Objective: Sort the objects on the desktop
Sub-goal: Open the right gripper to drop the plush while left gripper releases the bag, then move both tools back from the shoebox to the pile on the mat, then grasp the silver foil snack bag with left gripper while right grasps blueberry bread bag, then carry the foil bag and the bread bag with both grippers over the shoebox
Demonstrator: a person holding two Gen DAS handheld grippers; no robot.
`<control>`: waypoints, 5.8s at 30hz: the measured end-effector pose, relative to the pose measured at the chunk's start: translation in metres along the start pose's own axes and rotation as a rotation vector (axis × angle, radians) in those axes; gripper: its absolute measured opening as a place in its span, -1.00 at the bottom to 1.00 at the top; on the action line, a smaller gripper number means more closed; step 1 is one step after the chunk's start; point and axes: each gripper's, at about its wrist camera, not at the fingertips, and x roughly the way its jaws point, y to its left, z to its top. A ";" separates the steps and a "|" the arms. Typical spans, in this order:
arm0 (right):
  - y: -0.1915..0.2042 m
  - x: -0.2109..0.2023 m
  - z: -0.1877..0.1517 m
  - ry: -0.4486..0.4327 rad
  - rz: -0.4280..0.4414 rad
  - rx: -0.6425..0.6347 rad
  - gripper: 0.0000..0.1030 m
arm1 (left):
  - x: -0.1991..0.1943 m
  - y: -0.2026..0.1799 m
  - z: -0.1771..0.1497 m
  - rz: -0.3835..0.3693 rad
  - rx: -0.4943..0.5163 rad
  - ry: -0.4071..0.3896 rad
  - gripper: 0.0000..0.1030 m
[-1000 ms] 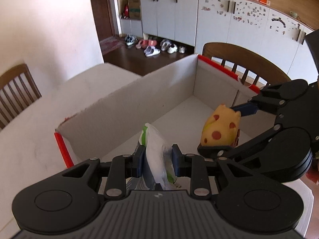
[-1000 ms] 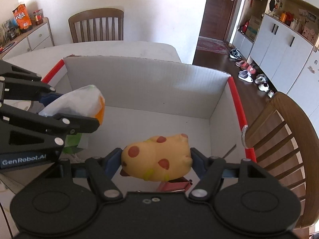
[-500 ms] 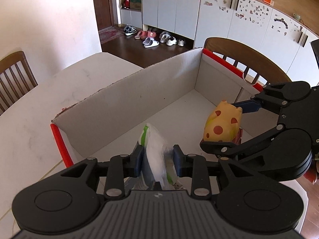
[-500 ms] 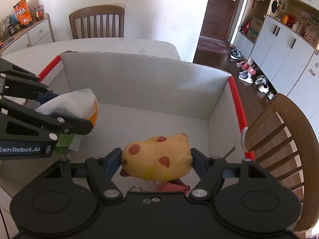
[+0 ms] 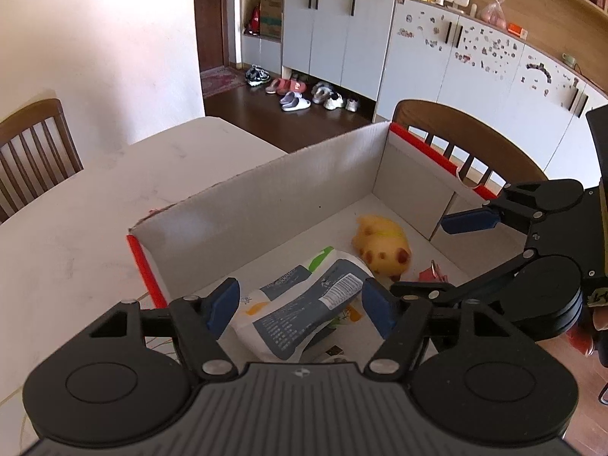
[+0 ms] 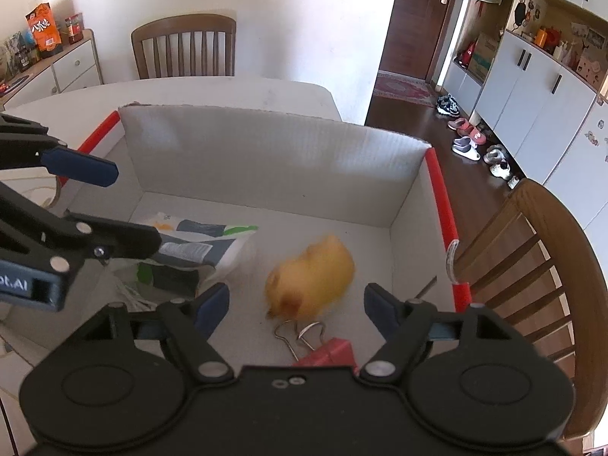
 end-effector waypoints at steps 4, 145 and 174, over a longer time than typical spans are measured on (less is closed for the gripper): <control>0.002 -0.009 -0.001 -0.016 0.010 0.004 0.70 | -0.011 0.001 -0.002 0.006 -0.012 -0.020 0.36; 0.362 -0.032 -0.042 0.184 0.117 0.045 0.22 | -0.202 0.126 -0.330 0.157 -0.160 0.013 0.15; 0.321 -0.085 -0.025 0.067 0.173 0.136 -0.02 | -0.240 0.128 -0.310 0.168 -0.200 -0.063 -0.12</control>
